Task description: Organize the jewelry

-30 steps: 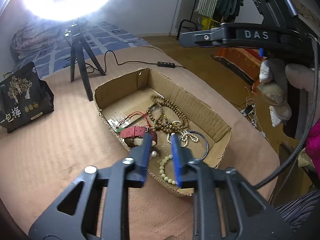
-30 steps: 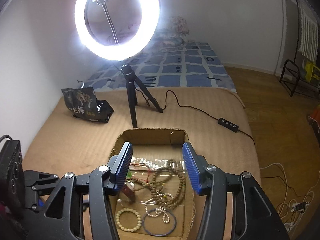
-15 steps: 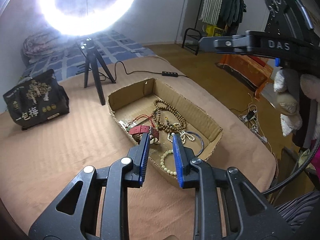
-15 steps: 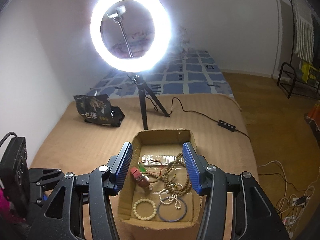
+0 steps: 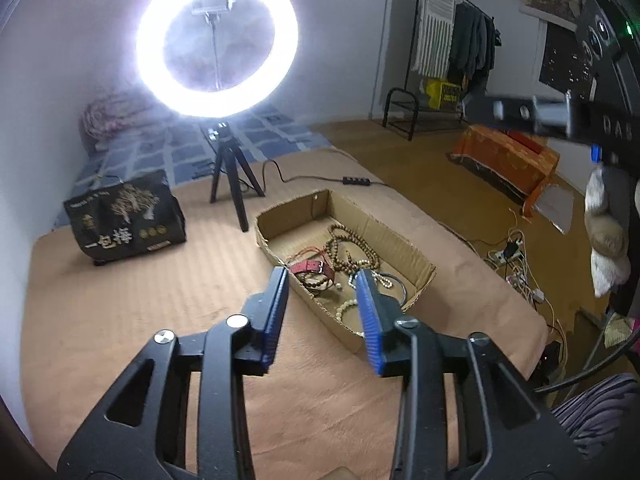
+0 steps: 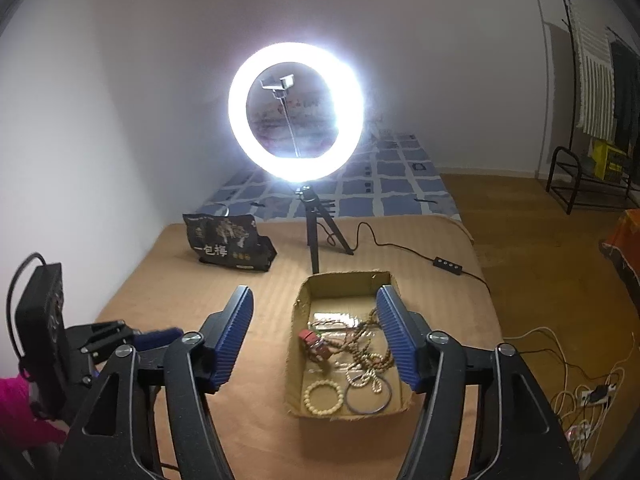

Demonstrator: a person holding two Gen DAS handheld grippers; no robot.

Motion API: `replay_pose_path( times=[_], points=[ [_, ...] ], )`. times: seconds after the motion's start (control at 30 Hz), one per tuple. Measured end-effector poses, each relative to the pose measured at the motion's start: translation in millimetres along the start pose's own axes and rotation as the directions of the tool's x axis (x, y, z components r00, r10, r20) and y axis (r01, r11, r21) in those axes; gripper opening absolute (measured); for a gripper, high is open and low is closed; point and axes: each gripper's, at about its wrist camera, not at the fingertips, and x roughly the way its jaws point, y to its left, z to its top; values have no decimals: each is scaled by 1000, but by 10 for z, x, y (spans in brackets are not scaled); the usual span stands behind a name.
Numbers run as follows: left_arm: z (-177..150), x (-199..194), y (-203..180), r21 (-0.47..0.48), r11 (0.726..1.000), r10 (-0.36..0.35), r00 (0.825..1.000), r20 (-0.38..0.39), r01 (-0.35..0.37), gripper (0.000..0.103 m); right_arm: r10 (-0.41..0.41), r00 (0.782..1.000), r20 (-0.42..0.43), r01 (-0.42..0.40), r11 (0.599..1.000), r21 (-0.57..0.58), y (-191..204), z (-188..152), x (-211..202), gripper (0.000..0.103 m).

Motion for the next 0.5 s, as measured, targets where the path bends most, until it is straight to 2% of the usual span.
replay_pose_path(
  times=[0.17, 0.23, 0.37, 0.43, 0.5],
  points=[
    [-61, -253, 16, -6, 1000, 22, 999, 39, -22, 37, -39, 999, 10, 39, 999, 7, 122, -157, -162, 67],
    [-102, -348, 17, -13, 999, 31, 998, 58, -31, 46, -67, 998, 20, 66, 998, 6, 173, -224, -218, 73],
    [-176, -486, 13, -9, 998, 60, 994, 90, -59, 50, -123, 991, 45, 123, 992, 8, 256, -339, -298, 76],
    [-211, -528, 13, -12, 998, 70, 992, 101, -69, 61, -143, 988, 56, 143, 990, 11, 282, -375, -323, 79],
    [-248, -568, 21, -23, 997, 80, 990, 113, -78, 66, -171, 983, 67, 171, 985, 16, 311, -419, -307, 80]
  ],
)
